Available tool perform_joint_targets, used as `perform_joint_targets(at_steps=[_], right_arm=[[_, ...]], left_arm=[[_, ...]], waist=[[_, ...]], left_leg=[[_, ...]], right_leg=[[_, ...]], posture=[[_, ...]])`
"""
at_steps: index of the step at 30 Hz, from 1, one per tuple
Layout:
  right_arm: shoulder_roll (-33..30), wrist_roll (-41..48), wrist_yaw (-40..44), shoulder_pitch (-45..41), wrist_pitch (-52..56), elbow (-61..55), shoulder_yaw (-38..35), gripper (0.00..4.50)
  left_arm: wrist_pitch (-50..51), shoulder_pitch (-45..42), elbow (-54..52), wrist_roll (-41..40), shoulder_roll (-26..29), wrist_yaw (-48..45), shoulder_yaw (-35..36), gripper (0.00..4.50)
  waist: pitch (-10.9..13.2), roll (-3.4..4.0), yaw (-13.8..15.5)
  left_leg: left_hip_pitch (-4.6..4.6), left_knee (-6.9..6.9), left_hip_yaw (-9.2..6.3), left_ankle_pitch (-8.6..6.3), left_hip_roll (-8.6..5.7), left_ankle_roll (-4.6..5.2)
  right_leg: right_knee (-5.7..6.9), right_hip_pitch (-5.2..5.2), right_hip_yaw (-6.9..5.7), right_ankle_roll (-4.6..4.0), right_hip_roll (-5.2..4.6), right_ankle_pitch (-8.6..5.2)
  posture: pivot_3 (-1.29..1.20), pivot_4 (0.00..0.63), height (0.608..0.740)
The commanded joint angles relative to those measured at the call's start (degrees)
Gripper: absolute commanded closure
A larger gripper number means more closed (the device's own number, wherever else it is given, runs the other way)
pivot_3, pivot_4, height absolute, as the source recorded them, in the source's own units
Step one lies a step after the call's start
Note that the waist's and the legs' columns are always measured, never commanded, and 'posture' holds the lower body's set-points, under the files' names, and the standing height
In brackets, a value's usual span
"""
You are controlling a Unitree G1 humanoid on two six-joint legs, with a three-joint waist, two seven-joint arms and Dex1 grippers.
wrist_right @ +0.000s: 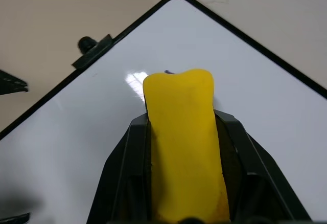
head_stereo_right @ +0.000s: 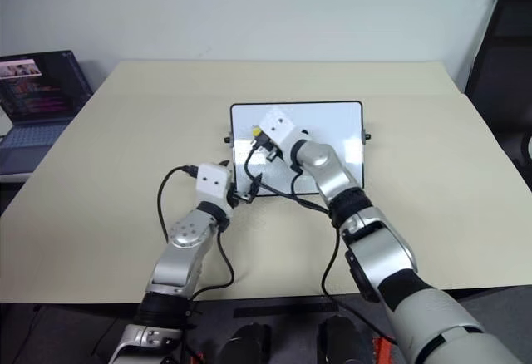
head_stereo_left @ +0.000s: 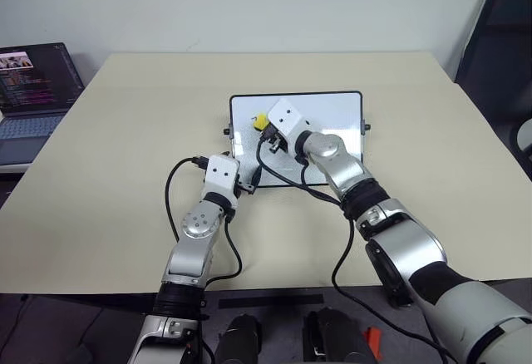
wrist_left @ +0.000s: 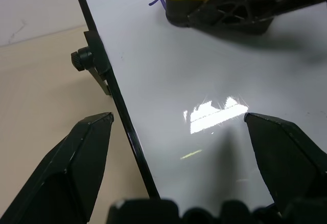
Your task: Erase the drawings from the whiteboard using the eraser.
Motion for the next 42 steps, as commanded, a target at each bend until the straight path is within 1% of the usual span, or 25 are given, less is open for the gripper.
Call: perform_joint_targets(at_steps=[1, 8, 13, 17, 19, 21, 24, 28, 29, 42], right_arm=[[0.49, -0.22, -2.13, -3.12, -2.56, 1.63, -1.45, 3.21], [1.60, -0.34, -3.59, -5.18, -4.06, 5.08, -1.64, 3.21], [2.95, -1.93, 1.70, -0.99, -2.90, 3.51, 1.74, 3.21], [2.55, -2.66, 3.72, 1.19, -1.49, 1.46, 2.43, 3.21], [2.08, -2.85, 3.56, 1.28, -1.04, 1.20, 2.22, 3.21], [1.59, -2.92, 1.71, 0.01, -1.22, 2.27, 1.40, 3.21], [1.14, -2.74, -1.88, -2.26, -1.79, 4.25, 0.08, 3.21], [0.25, -3.93, -9.07, -5.47, -3.34, 7.67, -0.67, 3.21], [0.27, -4.08, -9.62, -5.77, -3.58, 8.19, -0.74, 3.21], [3.39, -5.23, -4.30, -2.89, -4.68, 6.91, 1.46, 3.21]], left_arm=[[-0.85, -1.10, -2.18, -0.28, 0.04, 0.26, 0.33, 0.00], [-1.04, -1.36, -1.87, -0.24, 0.07, 0.25, 0.37, 0.00], [-0.80, -1.07, -2.33, -0.28, 0.42, 0.32, 0.79, 0.00], [-0.67, -0.77, -2.71, -0.29, 0.65, 0.33, 1.00, 0.00], [-0.67, -0.77, -2.69, -0.28, 0.67, 0.31, 1.04, 0.00], [-0.65, -0.80, -2.68, -0.27, 0.64, 0.28, 1.03, 0.00], [-0.71, -0.86, -2.60, -0.31, 0.61, 0.16, 1.00, 0.00], [-0.94, -1.47, -1.96, -0.23, 0.36, 0.17, 0.74, 0.00], [-1.00, -1.52, -1.88, -0.24, 0.32, 0.15, 0.71, 0.00], [-1.19, -1.39, -1.81, -0.11, 0.30, 0.31, 0.71, 0.00]], waist=[[0.00, 0.00, 0.00], [0.00, 0.00, -0.03], [0.00, 0.00, -0.07], [0.00, 0.00, -0.06], [0.00, 0.00, -0.06], [0.00, 0.00, -0.04], [0.00, 0.00, 0.04], [0.00, 0.00, 0.03], [0.00, 0.00, 0.03], [0.00, 0.00, -0.17]], left_leg=[[0.00, 0.00, 0.00, 0.00, 0.00, 0.00], [-0.01, 0.00, 0.04, 0.00, 0.00, 0.00], [-0.01, -0.01, 0.04, 0.00, 0.01, 0.00], [0.01, 0.05, 0.02, 0.00, 0.01, 0.00], [0.02, 0.10, 0.00, 0.01, 0.01, 0.00], [0.06, 0.13, -0.02, 0.02, 0.00, -0.01], [0.10, 0.13, -0.06, 0.04, -0.01, -0.02], [0.11, 0.12, -0.04, 0.06, -0.01, -0.05], [0.11, 0.11, -0.04, 0.06, -0.01, -0.05], [0.18, 0.08, 0.03, 0.06, 0.03, -0.05]], right_leg=[[0.00, 0.00, 0.00, 0.00, 0.00, 0.00], [0.00, -0.01, 0.03, -0.02, 0.00, 0.01], [0.00, -0.02, 0.03, -0.02, 0.00, 0.01], [0.08, -0.01, 0.02, 0.00, 0.00, 0.00], [0.12, 0.00, 0.00, 0.00, 0.01, 0.01], [0.15, 0.02, -0.02, -0.02, 0.02, 0.03], [0.17, 0.05, -0.05, -0.04, 0.05, 0.04], [0.17, 0.05, -0.03, -0.07, 0.06, 0.06], [0.15, 0.05, -0.02, -0.07, 0.06, 0.06], [0.18, 0.05, 0.01, -0.08, 0.07, 0.06]], posture=[[0.00, 0.150, 0.740], [0.00, 0.150, 0.740], [0.00, 0.150, 0.740], [0.00, 0.150, 0.740], [0.00, 0.150, 0.740], [0.00, 0.150, 0.740], [0.00, 0.150, 0.740], [0.00, 0.150, 0.740], [0.00, 0.150, 0.740], [0.00, 0.150, 0.740]])
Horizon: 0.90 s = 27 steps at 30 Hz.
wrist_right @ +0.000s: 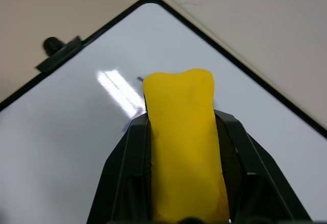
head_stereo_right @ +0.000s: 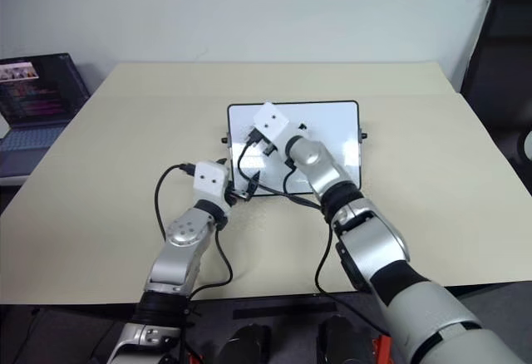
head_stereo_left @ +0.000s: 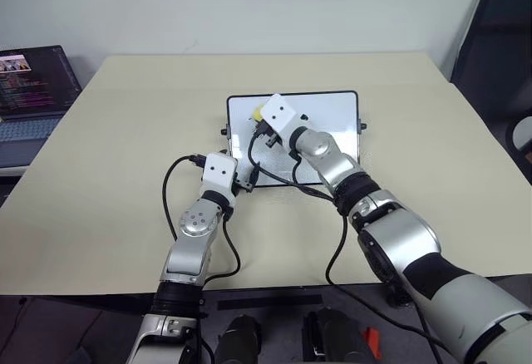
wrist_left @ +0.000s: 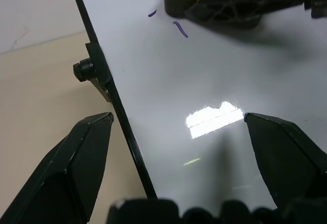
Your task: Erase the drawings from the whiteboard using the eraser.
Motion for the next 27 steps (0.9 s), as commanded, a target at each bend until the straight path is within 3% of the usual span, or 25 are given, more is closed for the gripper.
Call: perform_joint_targets(at_steps=[1, 13, 27], right_arm=[[0.64, -0.90, 1.56, 0.34, 0.07, -1.20, 0.95, 3.21], [-2.81, -2.60, 1.28, 2.10, 1.39, -1.63, 0.70, 3.21], [-6.60, -3.40, 4.53, 9.52, 4.81, -10.62, 2.33, 3.21]], left_arm=[[-1.15, -0.96, -1.86, -0.09, -0.09, 0.39, 0.06, 0.00], [-0.76, -0.18, -2.81, -0.09, 0.26, 0.45, 0.37, 0.00], [-1.23, -1.63, -1.13, -0.31, 0.18, 0.04, 0.28, 0.00]], waist=[[0.00, 0.00, 0.00], [0.00, 0.00, 0.35], [-0.01, -0.01, 0.39]], left_leg=[[0.01, 0.00, -0.01, 0.00, 0.01, 0.00], [0.07, 0.03, -0.08, 0.00, -0.01, 0.00], [0.35, 0.05, -0.12, 0.01, -0.03, 0.01]], right_leg=[[0.01, 0.00, -0.01, 0.00, 0.01, 0.00], [0.00, 0.10, -0.04, 0.00, 0.03, 0.00], [-0.04, 0.42, -0.08, 0.01, 0.01, 0.00]], posture=[[0.00, 0.150, 0.740], [0.00, 0.150, 0.740], [0.00, 0.150, 0.740]])
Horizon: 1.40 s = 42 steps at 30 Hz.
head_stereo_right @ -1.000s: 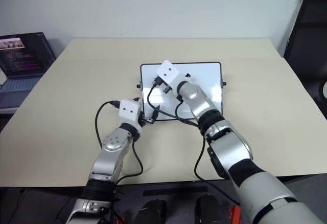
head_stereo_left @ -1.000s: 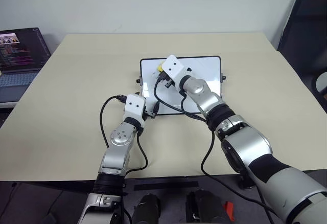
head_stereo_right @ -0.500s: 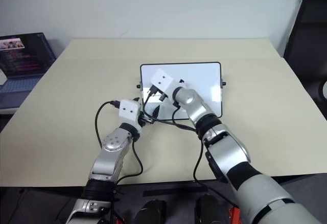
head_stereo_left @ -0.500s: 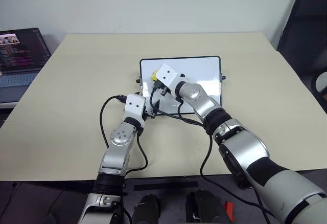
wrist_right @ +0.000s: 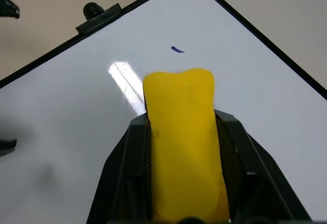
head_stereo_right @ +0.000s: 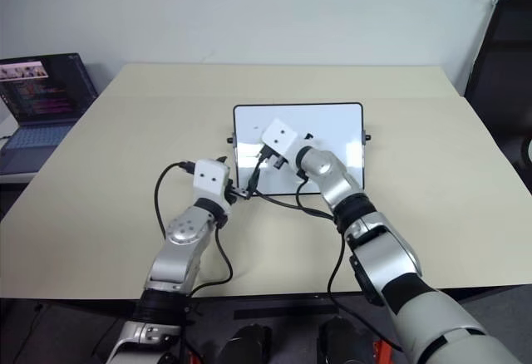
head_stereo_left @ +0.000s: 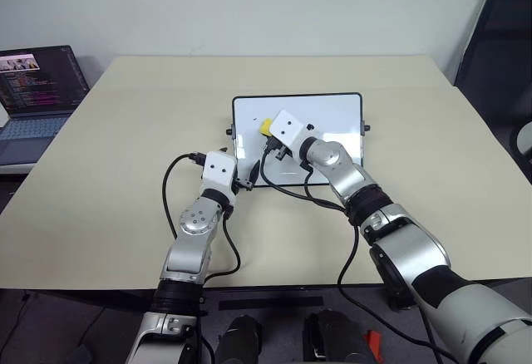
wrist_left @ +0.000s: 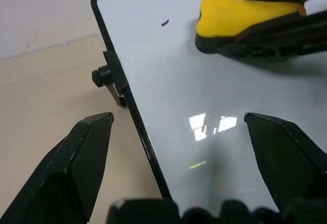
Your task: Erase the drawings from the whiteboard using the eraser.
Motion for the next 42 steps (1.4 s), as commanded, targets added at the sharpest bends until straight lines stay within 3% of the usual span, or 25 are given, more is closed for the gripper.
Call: perform_joint_targets(at_steps=[1, 21, 30, 42], right_arm=[[-1.35, -1.19, 0.03, 1.76, 3.27, -0.07, 0.37, 3.21], [6.89, 0.74, -5.07, -9.78, -0.10, 10.18, -1.70, 3.21], [5.56, 4.65, -6.33, -8.72, 0.77, 11.10, -7.13, 3.21], [5.13, 5.41, -8.60, -7.24, -1.63, 10.93, -8.57, 3.21]], left_arm=[[-1.20, -0.55, -1.34, -0.33, 0.12, 0.06, 0.25, 0.00], [-0.97, 0.11, -2.13, -0.13, 0.39, 0.38, 0.52, 0.00], [-0.97, 0.40, -2.42, -0.18, 0.54, 0.33, 0.65, 0.00], [-1.16, -1.18, -1.08, -0.54, 1.05, -0.20, 1.01, 0.00]], waist=[[0.00, 0.00, 0.00], [0.01, 0.02, -0.51], [0.02, 0.02, -0.25], [0.02, 0.02, -0.28]], left_leg=[[0.00, 0.00, -0.01, 0.00, 0.00, 0.00], [-0.04, -0.11, 0.06, 0.00, 0.24, 0.00], [-0.14, -0.14, 0.03, 0.00, 0.15, 0.00], [-0.15, -0.14, 0.05, 0.00, 0.14, 0.01]], right_leg=[[0.00, 0.01, -0.01, 0.00, 0.00, 0.00], [-0.07, -0.14, 0.01, -0.21, 0.09, 0.08], [-0.15, -0.19, -0.01, -0.20, 0.09, 0.08], [-0.15, -0.19, 0.00, -0.20, 0.09, 0.08]], posture=[[0.00, 0.150, 0.740], [0.00, 0.150, 0.740], [0.00, 0.150, 0.740], [0.00, 0.150, 0.740]])
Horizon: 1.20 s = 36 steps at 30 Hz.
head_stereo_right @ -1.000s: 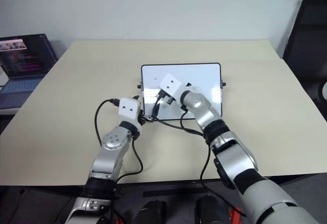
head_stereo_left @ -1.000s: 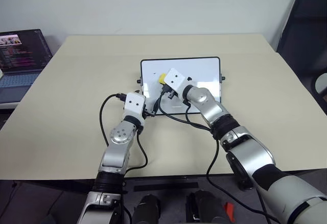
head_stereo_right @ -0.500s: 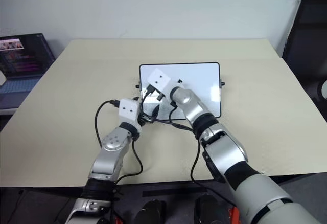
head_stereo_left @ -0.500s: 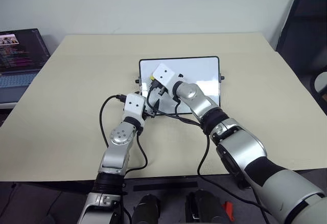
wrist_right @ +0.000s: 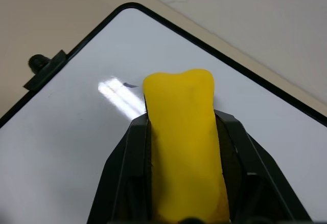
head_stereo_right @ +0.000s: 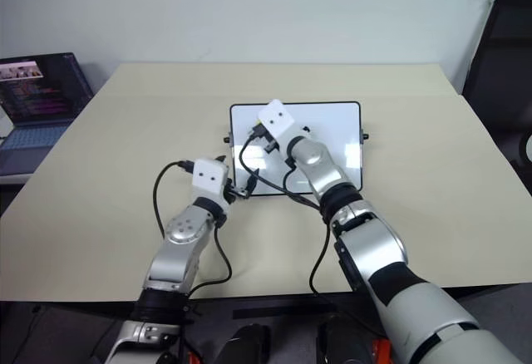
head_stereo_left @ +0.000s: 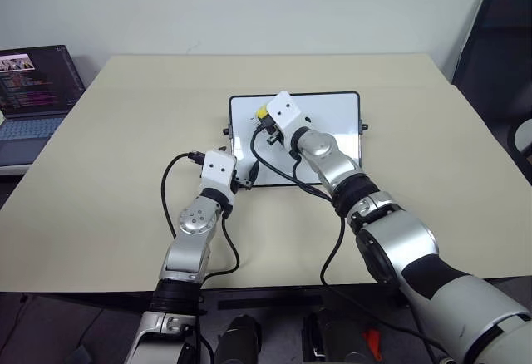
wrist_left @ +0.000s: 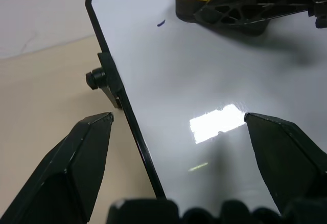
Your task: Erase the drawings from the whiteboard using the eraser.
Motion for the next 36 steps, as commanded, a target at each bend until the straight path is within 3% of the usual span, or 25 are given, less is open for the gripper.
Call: perform_joint_targets(at_steps=[1, 17, 36], right_arm=[[-0.02, 0.33, -1.08, 0.73, -1.01, -0.36, -0.67, 3.21], [5.51, 0.16, -2.33, -0.69, -1.70, 1.86, -0.19, 3.21], [5.08, -0.47, -2.91, -4.10, -2.86, 6.37, -0.25, 3.21]], left_arm=[[-1.17, -0.75, -1.04, -0.47, 0.54, -0.09, 0.65, 0.00], [0.58, 2.50, -5.46, -0.20, 2.06, 0.63, 2.11, 0.00], [2.84, 5.37, -9.87, 0.06, 2.24, 2.01, 2.62, 0.00]], waist=[[0.00, 0.00, 0.00], [0.01, 0.01, -0.23], [0.02, 0.02, -0.14]], left_leg=[[0.00, -0.01, 0.00, 0.00, 0.00, 0.00], [0.01, -0.09, 0.03, 0.00, 0.15, 0.00], [-0.04, -0.10, 0.02, 0.00, 0.13, 0.00]], right_leg=[[0.00, 0.00, 0.00, 0.00, 0.00, 0.00], [0.00, -0.08, 0.02, -0.03, 0.00, -0.01], [-0.05, -0.09, 0.00, -0.05, 0.00, -0.03]], posture=[[0.00, 0.150, 0.740], [0.00, 0.150, 0.740], [0.00, 0.150, 0.740]])
